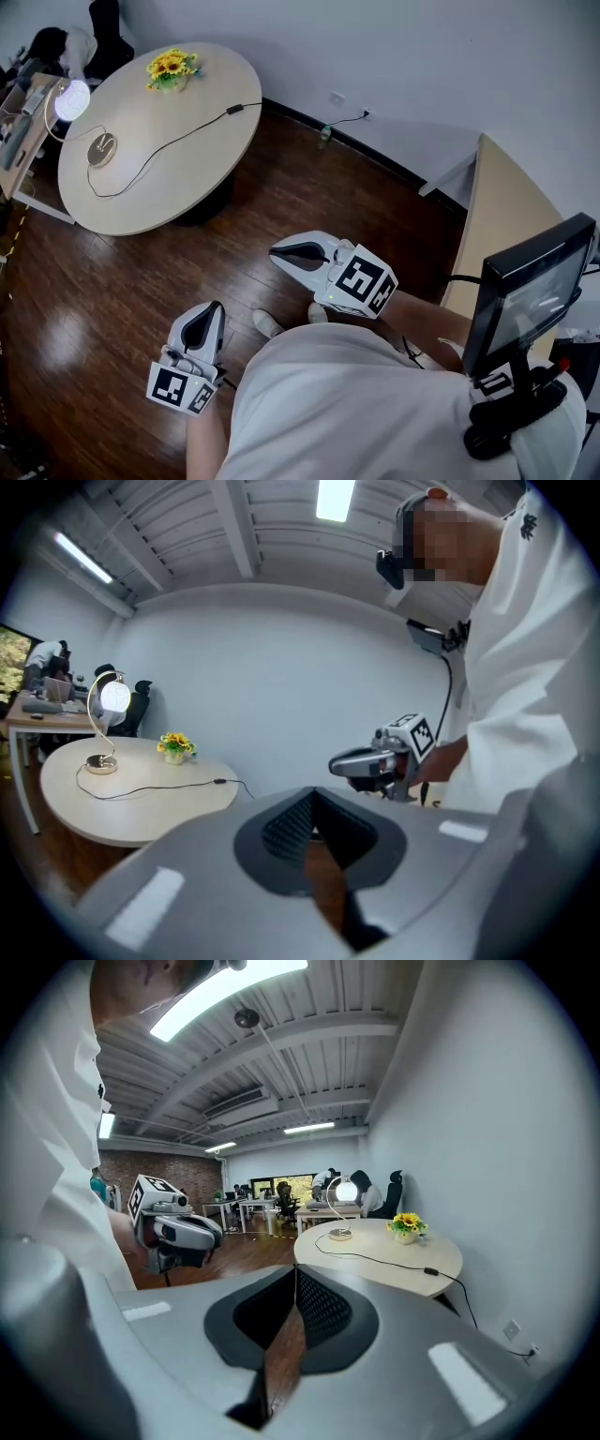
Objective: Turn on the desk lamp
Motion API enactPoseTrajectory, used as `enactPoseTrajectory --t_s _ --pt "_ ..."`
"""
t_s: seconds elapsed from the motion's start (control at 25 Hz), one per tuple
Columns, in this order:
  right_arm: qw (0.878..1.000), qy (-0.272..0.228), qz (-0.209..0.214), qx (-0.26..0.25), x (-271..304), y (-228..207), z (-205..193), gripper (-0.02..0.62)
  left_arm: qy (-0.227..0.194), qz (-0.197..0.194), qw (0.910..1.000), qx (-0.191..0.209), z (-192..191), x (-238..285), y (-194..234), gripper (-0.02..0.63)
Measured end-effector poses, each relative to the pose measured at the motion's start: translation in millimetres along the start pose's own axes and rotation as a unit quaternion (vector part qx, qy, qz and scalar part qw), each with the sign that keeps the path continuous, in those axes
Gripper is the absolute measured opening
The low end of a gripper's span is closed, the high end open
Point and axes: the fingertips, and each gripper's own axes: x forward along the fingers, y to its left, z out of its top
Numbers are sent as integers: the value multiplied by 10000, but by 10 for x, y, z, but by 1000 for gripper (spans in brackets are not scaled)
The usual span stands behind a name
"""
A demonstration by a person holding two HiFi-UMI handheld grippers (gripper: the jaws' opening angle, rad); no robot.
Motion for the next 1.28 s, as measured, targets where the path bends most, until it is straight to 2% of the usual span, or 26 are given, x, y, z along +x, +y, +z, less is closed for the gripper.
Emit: enactPoseTrajectory --t_s 0.28,0.44,0.6,0.84,1.0,1.28 --pt "9997 -85 184 -103 -234 -85 -85 6 73 38 9999 -112 -93 197 -217 18" --pt "9990 -170 377 -166 -248 -76 -139 6 82 229 9996 -122 -160 193 -292 18" --pt "9993 -137 320 -149 -337 -34 -139 6 188 113 9997 -117 -259 168 -394 18" --pt "9989 -123 406 -217 -338 36 -179 6 128 123 9997 -183 -264 158 -467 18" --pt "9988 -143 385 -258 -351 23 -176 6 60 71 9999 -68 -323 177 -461 18" --pt "9988 -133 405 -233 -308 50 -184 6 221 83 9996 -177 -221 167 -436 18"
